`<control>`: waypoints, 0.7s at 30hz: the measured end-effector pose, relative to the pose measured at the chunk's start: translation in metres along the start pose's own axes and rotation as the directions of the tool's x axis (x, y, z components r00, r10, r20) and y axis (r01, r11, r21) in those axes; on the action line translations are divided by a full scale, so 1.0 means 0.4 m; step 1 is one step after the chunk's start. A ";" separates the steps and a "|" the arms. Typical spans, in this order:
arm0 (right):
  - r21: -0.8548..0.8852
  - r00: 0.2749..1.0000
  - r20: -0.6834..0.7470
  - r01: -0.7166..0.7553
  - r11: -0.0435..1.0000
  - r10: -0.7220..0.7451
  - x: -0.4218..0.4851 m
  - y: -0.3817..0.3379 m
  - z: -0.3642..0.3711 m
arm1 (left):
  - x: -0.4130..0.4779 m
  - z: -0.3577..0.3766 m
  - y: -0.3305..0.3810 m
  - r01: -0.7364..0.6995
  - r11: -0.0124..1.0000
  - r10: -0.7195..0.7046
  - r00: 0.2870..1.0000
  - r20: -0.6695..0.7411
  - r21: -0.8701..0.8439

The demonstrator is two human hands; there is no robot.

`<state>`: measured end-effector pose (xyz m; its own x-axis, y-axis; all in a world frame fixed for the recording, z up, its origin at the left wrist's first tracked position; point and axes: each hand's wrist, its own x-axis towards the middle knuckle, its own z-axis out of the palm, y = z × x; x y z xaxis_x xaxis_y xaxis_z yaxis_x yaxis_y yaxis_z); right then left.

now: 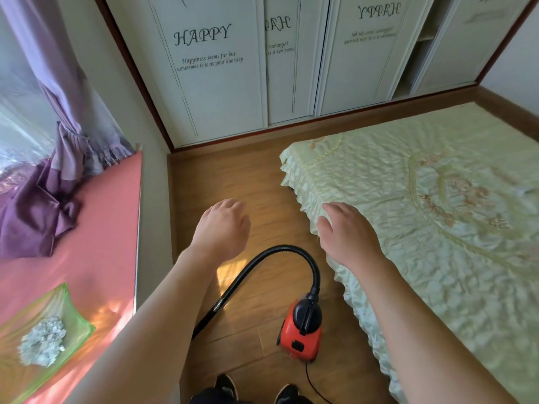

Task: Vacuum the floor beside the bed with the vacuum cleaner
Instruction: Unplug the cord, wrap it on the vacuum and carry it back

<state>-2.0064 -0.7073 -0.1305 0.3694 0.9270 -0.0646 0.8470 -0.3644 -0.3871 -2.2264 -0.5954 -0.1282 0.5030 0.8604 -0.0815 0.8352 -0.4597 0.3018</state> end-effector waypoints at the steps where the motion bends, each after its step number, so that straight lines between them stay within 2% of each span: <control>1: 0.010 1.000 0.002 -0.006 1.000 0.006 -0.003 0.001 -0.008 | 0.004 -0.003 0.005 -0.002 1.000 0.002 1.000 0.004 -0.004; 13: -0.018 0.987 -0.037 -0.157 0.987 0.157 -0.002 -0.010 -0.040 | 0.096 -0.034 0.040 -0.164 0.986 0.162 0.983 0.081 0.015; 21: 0.026 0.933 -0.106 -0.343 0.939 0.344 0.021 -0.050 -0.012 | 0.207 -0.042 0.023 -0.328 0.945 0.326 0.935 0.142 -0.016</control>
<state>-2.0184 -0.6927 -0.1187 0.6765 0.7302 -0.0956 0.6585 -0.6579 -0.3653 -2.1808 -0.5246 -0.1163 0.7742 0.6229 -0.1124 0.6208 -0.7127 0.3266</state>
